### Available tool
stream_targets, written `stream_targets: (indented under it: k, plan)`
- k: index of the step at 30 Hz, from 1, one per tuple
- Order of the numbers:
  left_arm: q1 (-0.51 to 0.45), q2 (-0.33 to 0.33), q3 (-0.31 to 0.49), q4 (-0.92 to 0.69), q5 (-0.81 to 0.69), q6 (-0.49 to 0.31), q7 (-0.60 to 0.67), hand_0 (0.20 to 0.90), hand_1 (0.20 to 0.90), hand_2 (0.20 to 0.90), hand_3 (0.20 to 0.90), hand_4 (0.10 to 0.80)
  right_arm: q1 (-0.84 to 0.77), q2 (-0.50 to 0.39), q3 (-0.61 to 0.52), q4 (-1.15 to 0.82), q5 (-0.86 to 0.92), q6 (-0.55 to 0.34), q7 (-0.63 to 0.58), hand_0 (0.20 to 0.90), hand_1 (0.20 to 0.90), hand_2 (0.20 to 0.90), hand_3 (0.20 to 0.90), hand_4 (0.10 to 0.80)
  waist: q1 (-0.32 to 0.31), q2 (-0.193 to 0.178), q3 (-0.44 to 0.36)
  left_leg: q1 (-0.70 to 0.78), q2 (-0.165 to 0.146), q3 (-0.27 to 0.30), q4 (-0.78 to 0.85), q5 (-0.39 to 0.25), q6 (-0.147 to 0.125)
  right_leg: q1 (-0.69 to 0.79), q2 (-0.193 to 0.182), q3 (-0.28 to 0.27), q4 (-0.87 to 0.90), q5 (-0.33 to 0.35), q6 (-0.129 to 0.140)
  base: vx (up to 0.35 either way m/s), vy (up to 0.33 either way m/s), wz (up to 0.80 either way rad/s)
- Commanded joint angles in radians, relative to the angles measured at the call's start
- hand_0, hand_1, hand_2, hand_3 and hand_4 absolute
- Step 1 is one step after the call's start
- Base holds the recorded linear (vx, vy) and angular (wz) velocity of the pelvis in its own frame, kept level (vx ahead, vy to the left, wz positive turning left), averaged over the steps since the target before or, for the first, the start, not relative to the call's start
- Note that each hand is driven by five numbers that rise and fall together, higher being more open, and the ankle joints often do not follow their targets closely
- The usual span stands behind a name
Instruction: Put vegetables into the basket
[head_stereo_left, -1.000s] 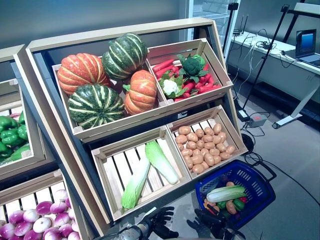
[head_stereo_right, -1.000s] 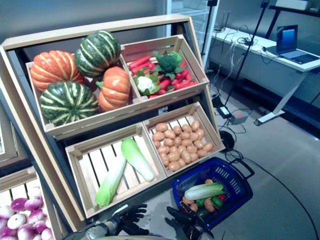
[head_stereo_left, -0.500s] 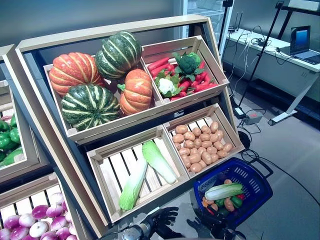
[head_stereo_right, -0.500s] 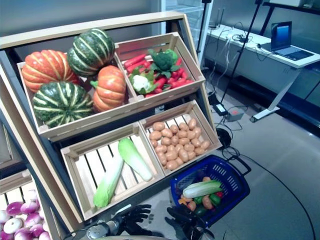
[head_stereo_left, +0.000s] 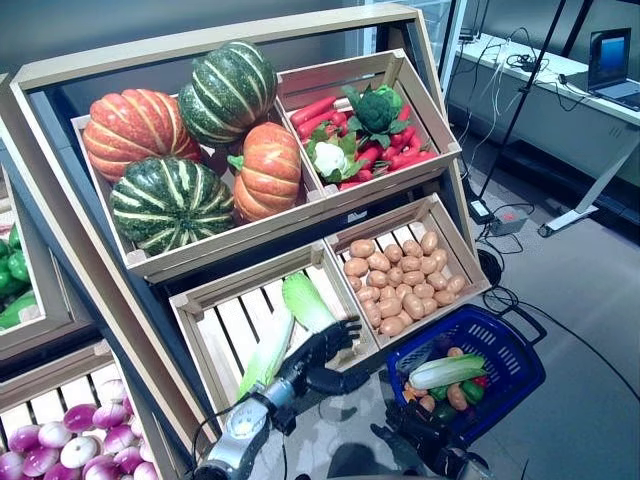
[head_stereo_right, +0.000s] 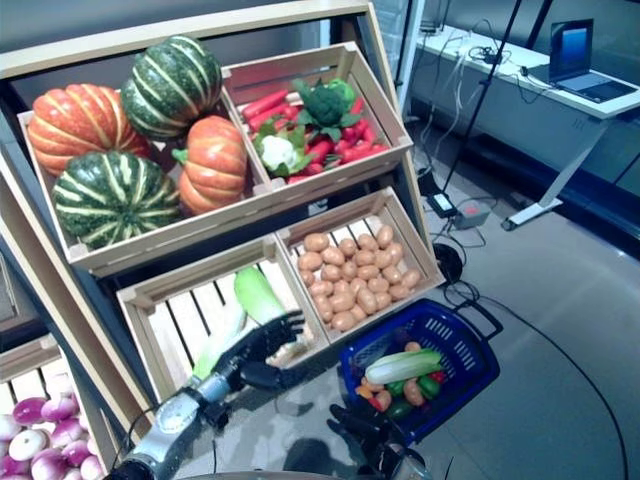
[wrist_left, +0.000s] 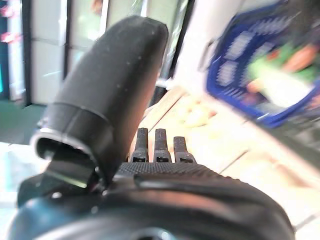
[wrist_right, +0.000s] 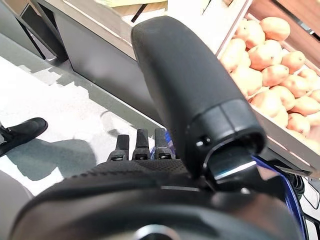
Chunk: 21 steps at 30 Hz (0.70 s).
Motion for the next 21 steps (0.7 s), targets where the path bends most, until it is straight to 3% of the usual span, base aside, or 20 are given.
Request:
stream_targets:
  k: [1,4,5,7,16,21]
  plan:
    - [-0.116,0.027,0.082,-0.069,0.137,-0.163,0.291,0.9,0.9,0.9,0.9,0.8,-0.034,0.007,-0.005,-0.05,-0.044,-0.026,0.0,0.9,0.9,0.9,0.9,0.8,0.014,0.002,0.001,0.022,0.007,-0.04,0.009,-0.062,0.002,0.024,0.0,-0.05,0.005,0.023,-0.06,0.046,0.001,-0.01]
    - [-0.125,0.043,0.106,-0.061,0.337,-0.136,0.52,0.9,0.9,0.9,0.9,0.8,-0.014,0.012,-0.005,-0.059,-0.046,-0.033,-0.005,0.9,0.9,0.9,0.9,0.8,0.014,-0.001,-0.003,0.025,0.006,-0.044,0.009,-0.062,0.002,0.028,0.0,-0.051,0.005,0.021,-0.061,0.036,0.0,0.0]
    - [-0.137,0.051,0.106,-0.053,0.465,-0.105,0.638,0.9,0.9,0.9,0.9,0.8,-0.008,0.013,-0.003,-0.059,-0.046,-0.043,-0.007,0.9,0.9,0.9,0.9,0.8,0.012,-0.002,-0.005,0.024,0.006,-0.044,0.009,-0.06,0.001,0.027,0.0,-0.051,0.005,0.022,-0.062,0.0,0.0,0.0]
    - [-0.148,0.058,0.106,-0.041,0.531,-0.049,0.727,0.9,0.9,0.9,0.9,0.8,-0.001,0.013,-0.002,-0.063,-0.024,-0.051,-0.007,0.9,0.9,0.9,0.9,0.8,0.009,-0.002,-0.007,0.026,0.005,-0.045,0.009,-0.06,0.0,0.029,0.0,-0.05,0.005,0.022,-0.062,0.038,0.006,0.01]
    - [-0.226,0.04,0.117,0.126,0.665,0.186,0.945,0.9,0.9,0.9,0.9,0.8,0.031,0.014,-0.012,-0.113,0.024,-0.065,0.015,0.9,0.9,0.9,0.9,0.8,-0.027,-0.002,-0.017,0.049,0.0,-0.036,0.009,-0.058,0.001,0.044,-0.002,-0.032,0.005,0.022,-0.058,0.066,0.018,-0.01]
    - [-0.272,0.032,0.13,0.216,0.617,0.217,0.967,0.9,0.9,0.9,0.9,0.8,0.022,-0.001,0.004,-0.183,0.026,-0.06,0.028,0.9,0.9,0.9,0.9,0.8,-0.043,-0.01,0.013,0.011,0.01,-0.027,0.127,-0.081,-0.004,0.012,-0.017,-0.03,0.099,-0.008,-0.066,0.036,0.022,-0.06]
